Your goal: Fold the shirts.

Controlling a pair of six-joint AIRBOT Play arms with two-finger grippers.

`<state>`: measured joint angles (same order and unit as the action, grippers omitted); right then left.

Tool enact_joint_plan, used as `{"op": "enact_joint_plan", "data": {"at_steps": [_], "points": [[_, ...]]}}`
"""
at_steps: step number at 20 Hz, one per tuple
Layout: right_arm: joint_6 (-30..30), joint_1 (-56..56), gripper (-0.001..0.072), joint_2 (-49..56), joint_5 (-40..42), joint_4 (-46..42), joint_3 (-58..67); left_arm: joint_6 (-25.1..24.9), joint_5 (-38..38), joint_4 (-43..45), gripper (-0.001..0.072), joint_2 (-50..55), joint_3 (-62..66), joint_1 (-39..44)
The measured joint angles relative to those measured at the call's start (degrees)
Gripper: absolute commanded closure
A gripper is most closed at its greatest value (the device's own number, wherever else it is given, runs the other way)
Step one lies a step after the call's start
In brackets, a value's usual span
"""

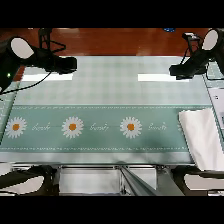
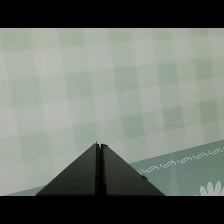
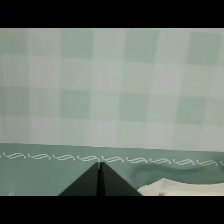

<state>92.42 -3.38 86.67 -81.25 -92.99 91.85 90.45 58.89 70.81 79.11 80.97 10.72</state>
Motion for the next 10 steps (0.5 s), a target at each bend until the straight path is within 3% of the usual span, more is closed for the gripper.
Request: {"op": "enact_joint_plan", "data": {"at_steps": [10], "points": [[0.2,-0.3,0.0692,0.3,-0.1,-0.5,0.0,0.3,-0.3,0.2,0.0688,0.2,0.0,0.0]]}}
